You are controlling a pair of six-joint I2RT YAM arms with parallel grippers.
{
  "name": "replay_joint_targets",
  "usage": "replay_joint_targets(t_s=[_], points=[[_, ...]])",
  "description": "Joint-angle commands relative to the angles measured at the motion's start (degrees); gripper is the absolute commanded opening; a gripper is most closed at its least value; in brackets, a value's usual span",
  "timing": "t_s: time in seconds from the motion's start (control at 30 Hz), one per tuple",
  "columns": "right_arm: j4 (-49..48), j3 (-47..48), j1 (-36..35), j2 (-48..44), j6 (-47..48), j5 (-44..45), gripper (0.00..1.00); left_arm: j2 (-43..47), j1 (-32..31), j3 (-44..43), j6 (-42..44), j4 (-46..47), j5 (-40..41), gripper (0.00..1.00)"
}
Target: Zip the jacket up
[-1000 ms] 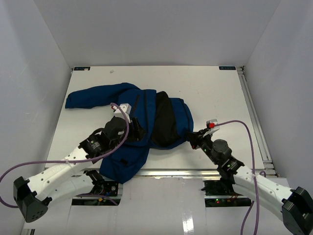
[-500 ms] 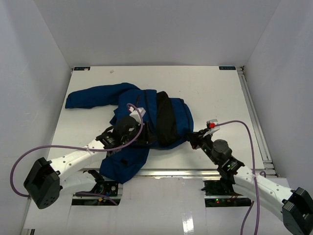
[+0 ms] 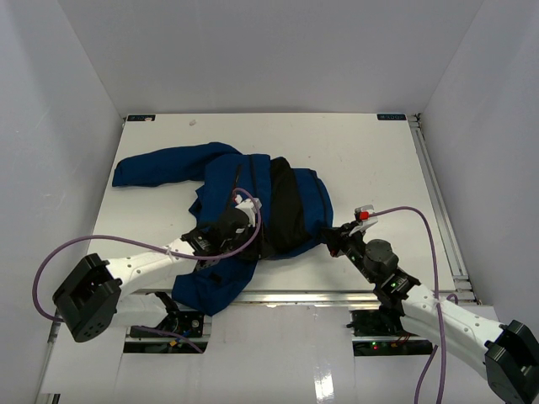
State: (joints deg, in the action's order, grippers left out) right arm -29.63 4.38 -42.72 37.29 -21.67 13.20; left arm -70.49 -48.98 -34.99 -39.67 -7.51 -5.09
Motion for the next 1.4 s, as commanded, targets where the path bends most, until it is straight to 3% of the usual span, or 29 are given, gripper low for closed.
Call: replay_joint_targets(t_s=[0.0,0.1,0.27,0.37,0.43,0.5,0.57,0.67,0.8,0.9,1.07,1.2,1.37], points=[[-2.5,1.3,0.3,-0.3,0.2,0.6,0.08,-0.1,-0.2,0.0,-0.4,-0.8,4.5,0.47],[-2.8,1.2,0.4,0.2,0.3,0.4,0.08,-0.6,-0.2,0.1,-0.6,-1.4,7.8,0.37],[-2.5,1.4,0.4,0.1,0.4,0.4,0.08,-0.4,-0.2,0.8,0.0,-1.5,9.8,0.0],[-2.1,1.6,0.3,-0.3,0.6,0.6,0.08,4.1,-0.2,1.1,0.1,-3.2,9.3,0.0],[-1.8,1.7,0.4,-0.5,0.6,0.7,0.08,6.6,-0.2,1.0,0.7,-5.2,7.8,0.13],[-1.7,1.6,0.4,-0.8,0.6,0.9,0.08,11.5,-0.2,-0.6,1.1,-8.8,8.8,0.44],[-1.7,1.6,0.4,-1.0,0.5,0.9,0.08,14.4,-0.1,-5.0,1.9,-13.5,12.0,0.63],[-2.1,1.7,0.4,-0.7,0.6,0.5,0.08,16.5,2.8,-12.4,5.4,-18.8,13.0,0.73],[-2.2,2.1,0.4,0.0,0.7,0.2,0.08,12.0,10.9,-23.8,10.0,-20.0,10.0,0.77],[-2.6,1.9,0.4,0.4,0.7,0.0,0.08,2.1,17.7,-31.4,12.4,-20.8,5.7,0.78],[-3.4,2.6,0.4,1.5,1.6,0.2,0.08,-17.3,33.7,-47.2,14.3,-20.8,-9.7,0.76],[-4.4,1.9,0.4,1.0,1.9,0.2,0.08,-29.9,34.5,-56.4,13.8,-19.9,-17.5,0.76],[-6.1,1.9,0.4,3.3,2.4,-1.5,0.08,-41.4,31.2,-64.9,17.2,-22.3,-18.8,0.78]])
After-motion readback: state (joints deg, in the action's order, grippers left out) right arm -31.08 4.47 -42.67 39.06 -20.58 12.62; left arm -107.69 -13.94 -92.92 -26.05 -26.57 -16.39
